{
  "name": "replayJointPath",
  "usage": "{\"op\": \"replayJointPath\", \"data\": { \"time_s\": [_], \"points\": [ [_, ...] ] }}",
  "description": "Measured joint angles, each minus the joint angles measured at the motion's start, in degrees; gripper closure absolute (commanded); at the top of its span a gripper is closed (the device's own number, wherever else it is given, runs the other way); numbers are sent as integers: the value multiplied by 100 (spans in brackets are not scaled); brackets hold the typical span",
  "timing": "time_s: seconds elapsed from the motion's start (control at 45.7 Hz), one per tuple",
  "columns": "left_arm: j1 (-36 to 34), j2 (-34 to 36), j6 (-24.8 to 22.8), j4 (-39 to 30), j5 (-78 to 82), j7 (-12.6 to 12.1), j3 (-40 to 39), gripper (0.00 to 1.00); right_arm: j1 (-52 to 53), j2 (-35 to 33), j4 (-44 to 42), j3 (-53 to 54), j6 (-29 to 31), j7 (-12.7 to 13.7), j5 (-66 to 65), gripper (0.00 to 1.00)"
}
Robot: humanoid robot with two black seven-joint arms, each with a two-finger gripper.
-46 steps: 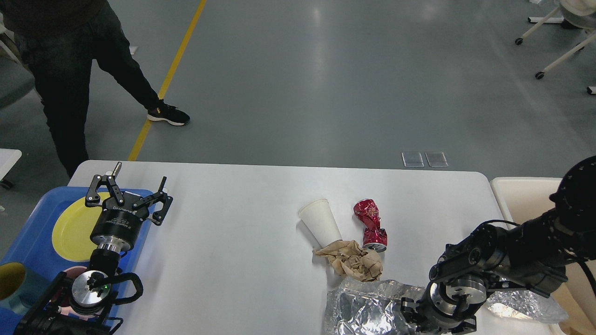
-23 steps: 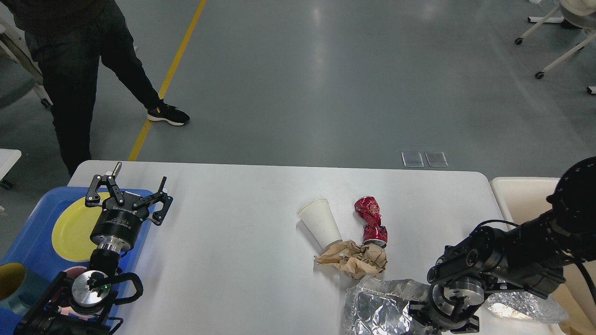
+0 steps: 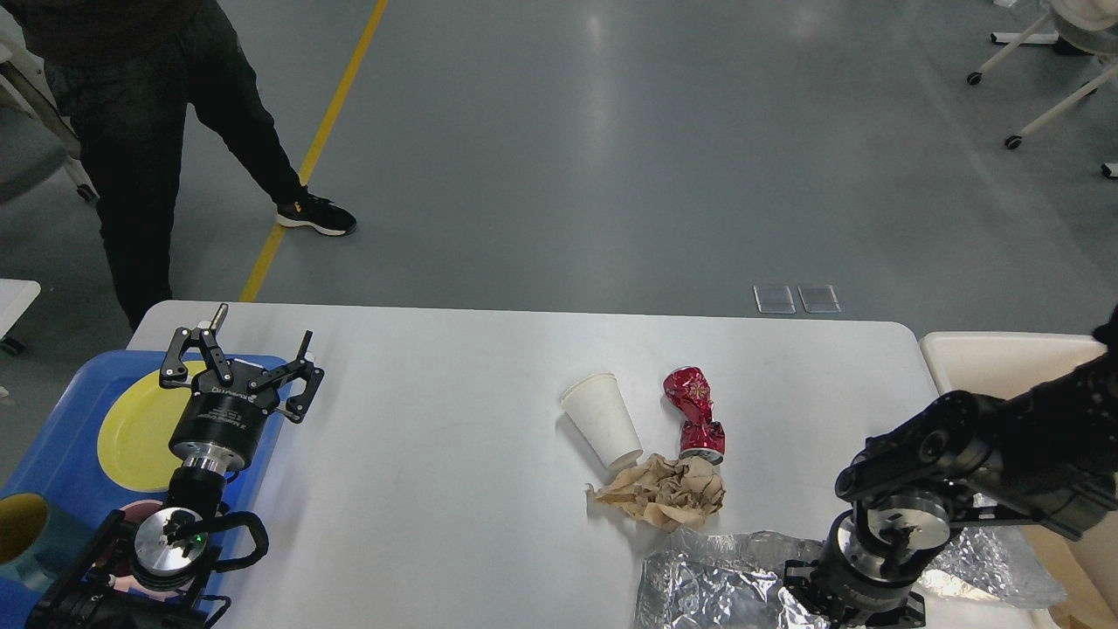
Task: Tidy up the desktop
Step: 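Lift the crumpled foil and drop it into the white bin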
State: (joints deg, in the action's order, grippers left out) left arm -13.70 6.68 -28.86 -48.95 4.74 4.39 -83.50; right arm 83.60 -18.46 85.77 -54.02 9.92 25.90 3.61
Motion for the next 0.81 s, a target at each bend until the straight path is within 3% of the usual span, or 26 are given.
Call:
{"op": "replayJointPath", "data": {
  "time_s": [0.066, 0.263, 0.459, 0.613, 0.81],
  "points": [
    [0, 0, 0, 0, 0, 0, 0, 3, 847, -425, 457, -212, 598, 0, 120, 100],
    [2, 0, 0, -2, 0, 0, 0, 3, 2640, -564, 665, -1020, 1924, 1, 799, 100],
    [2, 0, 0, -2, 0, 0, 0, 3, 4425, -699, 773, -1922, 2764, -13, 1122, 100],
    [2, 0, 0, -2, 0, 0, 0, 3, 5278, -739, 868, -2474, 2997, -15, 1250, 100],
    [0, 0, 2, -1, 0, 0, 0, 3, 5526, -736, 875, -2711, 2990, -21, 1321, 100]
  ]
}}
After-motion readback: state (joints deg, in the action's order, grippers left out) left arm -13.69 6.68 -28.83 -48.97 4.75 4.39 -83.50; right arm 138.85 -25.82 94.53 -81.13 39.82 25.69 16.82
